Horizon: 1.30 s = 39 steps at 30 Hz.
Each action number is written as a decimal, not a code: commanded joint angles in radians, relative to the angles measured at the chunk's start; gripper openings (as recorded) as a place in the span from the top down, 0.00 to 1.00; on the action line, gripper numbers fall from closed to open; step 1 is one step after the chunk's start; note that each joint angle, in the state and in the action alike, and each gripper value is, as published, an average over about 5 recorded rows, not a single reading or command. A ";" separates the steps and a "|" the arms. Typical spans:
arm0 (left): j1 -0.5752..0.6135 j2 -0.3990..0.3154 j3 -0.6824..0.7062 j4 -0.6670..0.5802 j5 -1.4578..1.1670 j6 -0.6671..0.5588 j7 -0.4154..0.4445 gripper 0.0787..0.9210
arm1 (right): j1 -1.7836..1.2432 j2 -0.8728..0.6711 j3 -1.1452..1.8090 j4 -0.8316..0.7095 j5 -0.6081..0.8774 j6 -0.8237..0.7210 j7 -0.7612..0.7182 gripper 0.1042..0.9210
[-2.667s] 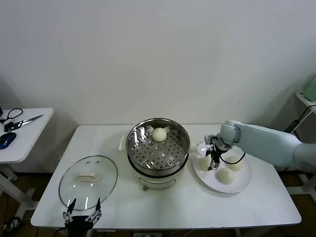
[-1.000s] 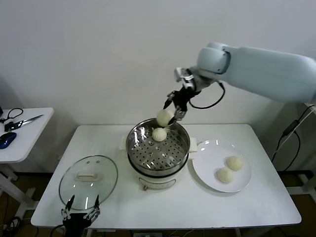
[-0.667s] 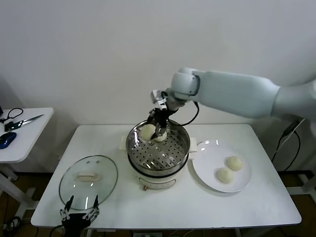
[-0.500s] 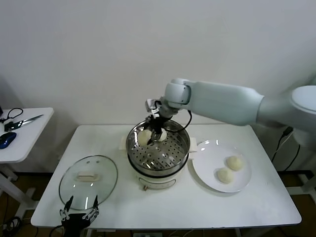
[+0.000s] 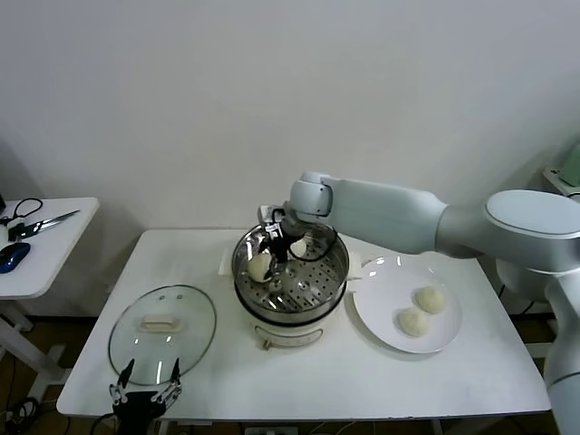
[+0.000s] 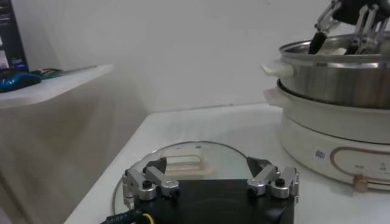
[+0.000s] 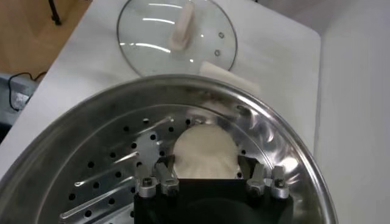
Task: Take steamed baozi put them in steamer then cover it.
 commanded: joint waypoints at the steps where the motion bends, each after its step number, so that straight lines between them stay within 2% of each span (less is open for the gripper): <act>1: 0.001 0.000 0.000 0.000 0.000 0.000 0.000 0.12 | -0.027 -0.013 0.006 0.004 -0.019 0.004 0.003 0.16; 5: 0.002 0.000 0.004 0.000 0.003 0.000 0.000 0.12 | 0.071 -0.085 -0.020 0.045 0.013 0.040 -0.067 0.12; 12: 0.003 0.003 0.007 -0.003 0.008 0.002 0.000 0.12 | 0.406 -0.281 -0.164 0.089 0.193 0.173 -0.289 0.12; 16: 0.003 0.011 0.007 -0.001 0.009 0.002 0.000 0.12 | 0.523 -0.398 -0.277 0.139 0.228 0.212 -0.356 0.12; 19: 0.002 0.014 0.006 0.000 0.008 0.001 0.000 0.12 | 0.555 -0.504 -0.363 0.192 0.181 0.219 -0.363 0.12; 22: 0.000 0.015 0.007 0.000 0.006 0.001 0.000 0.12 | 0.530 -0.613 -0.429 0.241 0.069 0.213 -0.335 0.12; 27: 0.000 0.017 0.009 -0.003 0.002 0.002 0.002 0.12 | 0.409 -0.721 -0.440 0.270 -0.075 0.186 -0.279 0.12; 33: -0.002 0.018 0.006 -0.004 -0.002 0.008 0.003 0.12 | 0.227 -0.747 -0.337 0.268 -0.199 0.154 -0.242 0.12; 39: -0.004 0.014 0.005 -0.005 -0.005 0.012 0.004 0.12 | 0.053 -0.706 -0.224 0.246 -0.253 0.115 -0.205 0.12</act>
